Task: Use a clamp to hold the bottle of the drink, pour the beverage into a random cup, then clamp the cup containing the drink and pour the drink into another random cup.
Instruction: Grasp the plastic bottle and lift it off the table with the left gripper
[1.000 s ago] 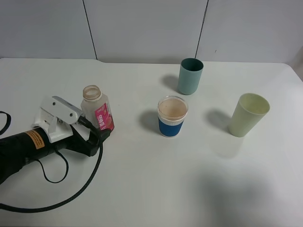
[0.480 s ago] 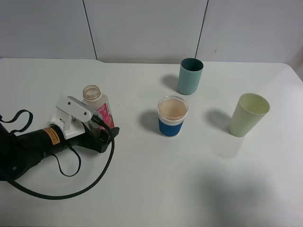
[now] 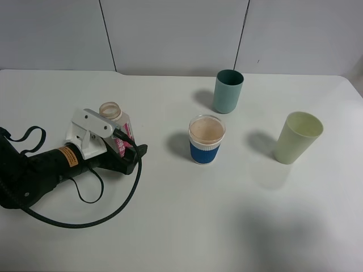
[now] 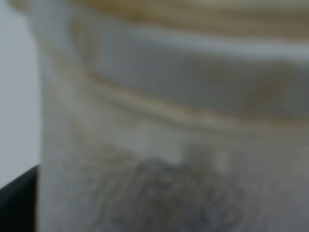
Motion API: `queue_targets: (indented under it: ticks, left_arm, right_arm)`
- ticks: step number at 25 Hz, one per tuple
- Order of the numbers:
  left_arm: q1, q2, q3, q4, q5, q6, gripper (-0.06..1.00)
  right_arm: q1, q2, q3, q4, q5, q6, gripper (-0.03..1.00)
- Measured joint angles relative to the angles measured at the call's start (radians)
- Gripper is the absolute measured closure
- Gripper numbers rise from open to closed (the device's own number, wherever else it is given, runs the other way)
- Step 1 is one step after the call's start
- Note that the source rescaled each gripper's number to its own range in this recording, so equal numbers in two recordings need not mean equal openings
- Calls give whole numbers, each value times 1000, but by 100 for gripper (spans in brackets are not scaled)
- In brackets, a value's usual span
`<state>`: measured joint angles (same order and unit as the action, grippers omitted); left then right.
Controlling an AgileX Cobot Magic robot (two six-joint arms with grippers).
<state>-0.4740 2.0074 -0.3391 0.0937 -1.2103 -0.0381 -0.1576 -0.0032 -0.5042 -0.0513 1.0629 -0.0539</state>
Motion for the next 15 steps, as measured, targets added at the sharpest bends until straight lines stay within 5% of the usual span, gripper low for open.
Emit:
queue_targets:
  ticks: [3,5,8,15]
  left_arm:
    - [0,0,0,0,0,-2,6]
    - [0,1,0,0,0,-10,32]
    - [0,1,0,2,-1,-29,92]
    - [0,1,0,1,-2,-32,91]
  right_arm:
    - [0,0,0,0,0,0,14]
    - [0,0,0,0,0,0,14]
    - [0,0,0,0,0,0,14]
    - [0,0,0,0,0,0,14]
